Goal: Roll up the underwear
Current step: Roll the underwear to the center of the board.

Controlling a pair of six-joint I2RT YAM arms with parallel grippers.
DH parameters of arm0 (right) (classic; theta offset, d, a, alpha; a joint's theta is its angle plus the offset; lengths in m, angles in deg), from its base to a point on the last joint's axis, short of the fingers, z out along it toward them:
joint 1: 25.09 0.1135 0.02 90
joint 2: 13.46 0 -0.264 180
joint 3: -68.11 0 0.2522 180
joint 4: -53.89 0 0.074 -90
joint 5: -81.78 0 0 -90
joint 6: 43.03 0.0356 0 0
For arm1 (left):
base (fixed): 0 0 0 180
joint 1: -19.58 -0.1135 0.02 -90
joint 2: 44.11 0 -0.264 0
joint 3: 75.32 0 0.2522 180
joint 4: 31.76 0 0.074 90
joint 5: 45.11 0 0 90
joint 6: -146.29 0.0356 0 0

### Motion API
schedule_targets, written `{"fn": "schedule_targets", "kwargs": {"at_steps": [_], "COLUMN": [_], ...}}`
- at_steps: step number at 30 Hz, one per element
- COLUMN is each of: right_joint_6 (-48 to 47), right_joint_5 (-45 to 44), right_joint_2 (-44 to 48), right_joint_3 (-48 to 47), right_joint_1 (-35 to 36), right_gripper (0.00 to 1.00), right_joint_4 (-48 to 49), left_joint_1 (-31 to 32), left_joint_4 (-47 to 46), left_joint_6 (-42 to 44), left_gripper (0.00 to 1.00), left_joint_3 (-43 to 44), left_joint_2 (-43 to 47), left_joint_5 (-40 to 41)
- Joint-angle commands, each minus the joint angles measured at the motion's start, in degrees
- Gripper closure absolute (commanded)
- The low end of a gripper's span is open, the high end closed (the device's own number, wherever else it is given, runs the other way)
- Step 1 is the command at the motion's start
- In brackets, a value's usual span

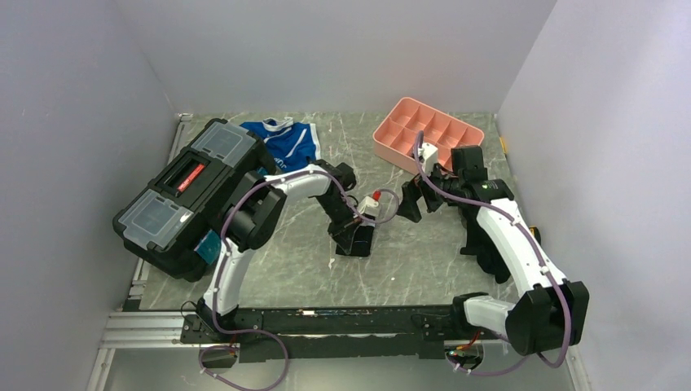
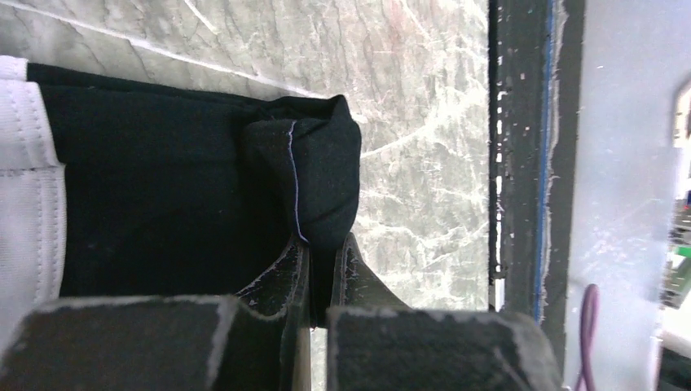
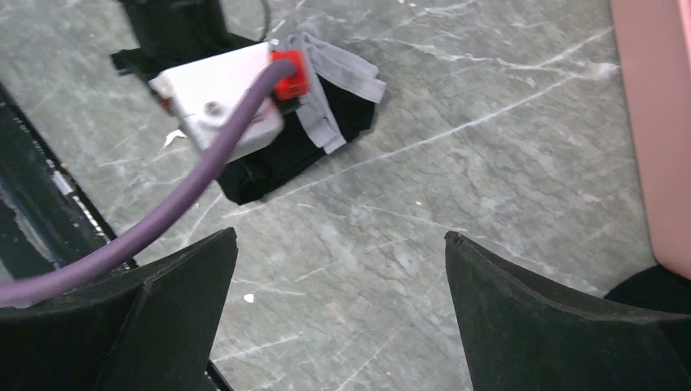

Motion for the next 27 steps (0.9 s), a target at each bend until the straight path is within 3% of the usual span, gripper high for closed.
{"fn": "schedule_targets", "kwargs": {"at_steps": [1,7,15,27], "right_joint_6": [2.71,-3.87,-5.77,-13.59], "right_joint_5": [7.68,11.22,1.9,-15.1], "right_joint_2": [2.32,2.08,7.43,1.63], "right_joint_3": [1.26,1.84,7.66,10.43], "right_joint_1": [-0.35,-0.16,3.72,25.42], "right_gripper": [0.0,0.0,0.01,0.12], "right_joint_4": [1.79,-1.42,7.38,8.94], "left_joint_1": [-1.38,-2.4,-3.15,-4.38], "left_joint_4": [8.13,13.93,19.47,26.13], "left_joint_6": [4.09,6.27,7.32,5.69], "left_gripper": [1.0,1.0,1.0,1.0], "left_joint_3": [5.11,9.4,14.5,21.09], "left_joint_2": [-5.9,-10.7,-16.31,-23.06], "left_joint_5": [-7.81,-10.38,-14.06,-18.08]}}
